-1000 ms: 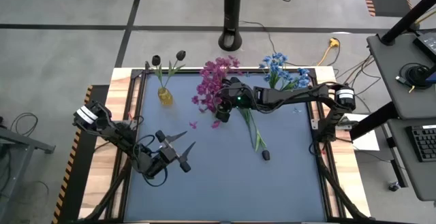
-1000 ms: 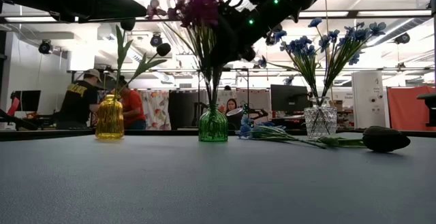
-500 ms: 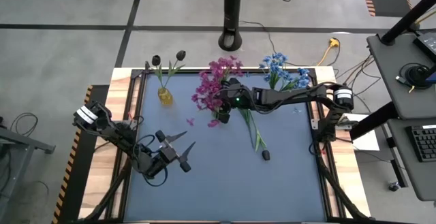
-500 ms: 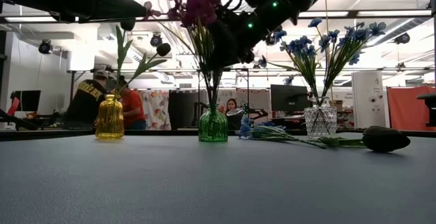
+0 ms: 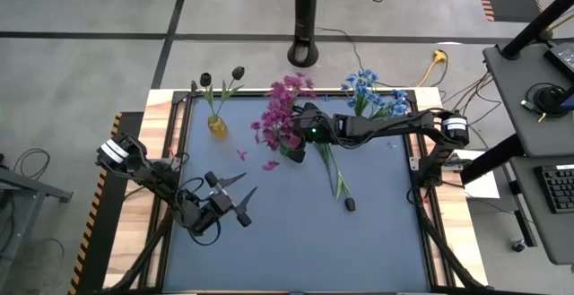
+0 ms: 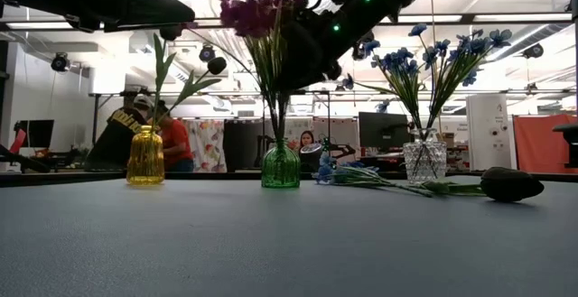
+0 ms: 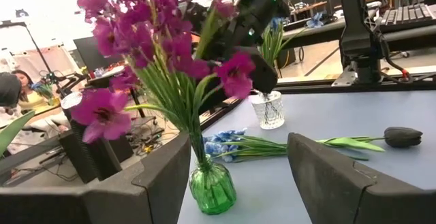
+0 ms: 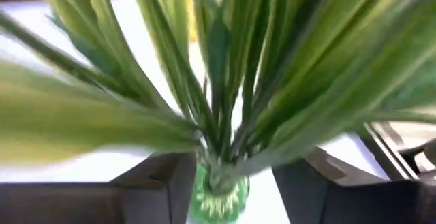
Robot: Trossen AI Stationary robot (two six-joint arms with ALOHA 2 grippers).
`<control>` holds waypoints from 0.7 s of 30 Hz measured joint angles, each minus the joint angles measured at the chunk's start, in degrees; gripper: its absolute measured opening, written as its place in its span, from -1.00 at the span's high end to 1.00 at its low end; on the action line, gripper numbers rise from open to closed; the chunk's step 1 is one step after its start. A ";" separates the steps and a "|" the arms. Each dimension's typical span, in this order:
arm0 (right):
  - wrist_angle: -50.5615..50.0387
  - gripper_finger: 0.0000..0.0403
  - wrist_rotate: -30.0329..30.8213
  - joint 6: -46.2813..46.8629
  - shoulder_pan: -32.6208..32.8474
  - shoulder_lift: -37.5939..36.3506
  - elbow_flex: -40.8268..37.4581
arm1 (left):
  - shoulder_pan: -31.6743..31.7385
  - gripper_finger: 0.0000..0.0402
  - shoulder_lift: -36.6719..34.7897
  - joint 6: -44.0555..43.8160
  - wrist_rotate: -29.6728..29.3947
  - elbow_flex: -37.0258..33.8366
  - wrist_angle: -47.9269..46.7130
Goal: Sort flowers into vase by color
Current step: Put the purple flowers into the green vase
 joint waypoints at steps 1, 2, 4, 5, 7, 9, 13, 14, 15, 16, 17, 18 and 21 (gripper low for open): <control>-1.39 0.13 0.00 0.11 0.00 -0.28 0.26 | 0.00 -0.13 0.00 -0.02 0.00 0.00 -0.06; -2.76 0.10 0.00 0.16 0.07 -0.59 0.48 | 0.00 -0.13 0.00 -0.22 -0.02 0.00 -0.14; -4.28 0.04 -0.02 0.18 0.13 -1.27 0.67 | 0.00 -0.13 0.00 -0.46 -0.01 0.00 -0.36; -4.79 0.02 -0.08 0.18 0.21 -1.68 0.69 | 0.00 -0.13 0.00 -0.48 0.00 0.00 -0.39; -5.65 -0.01 -0.17 0.18 0.26 -2.60 0.69 | 0.00 -0.13 0.00 -0.48 0.00 0.00 -0.39; -6.77 -0.03 -0.17 0.18 0.29 -3.65 0.69 | 0.00 -0.13 0.00 -0.48 0.00 0.00 -0.41; -8.32 -0.03 -0.19 0.26 0.46 -5.61 0.71 | 0.00 -0.13 0.00 -0.55 -0.02 0.00 -0.43; -8.49 -0.03 -0.17 0.28 0.55 -6.11 0.71 | 0.00 -0.13 0.00 -0.55 0.00 0.00 -0.47; -9.15 -0.03 -0.17 0.28 0.61 -6.69 0.71 | 0.02 -0.13 0.00 -0.57 -0.02 0.00 -0.52; -9.88 -0.03 -0.16 0.57 0.76 -7.30 0.71 | 0.01 -0.13 0.00 -0.59 0.00 0.00 -0.52; -10.19 -0.03 -0.15 0.82 0.96 -7.83 0.71 | 0.00 -0.13 0.00 -0.59 -0.03 0.00 -0.53; -10.56 -0.03 -0.16 0.86 1.17 -8.32 0.73 | 0.01 -0.13 0.00 -0.59 -0.02 0.00 -0.52; -12.64 -0.03 -0.18 1.23 1.82 -10.05 0.73 | 0.02 -0.13 0.00 -0.59 -0.02 0.00 -0.52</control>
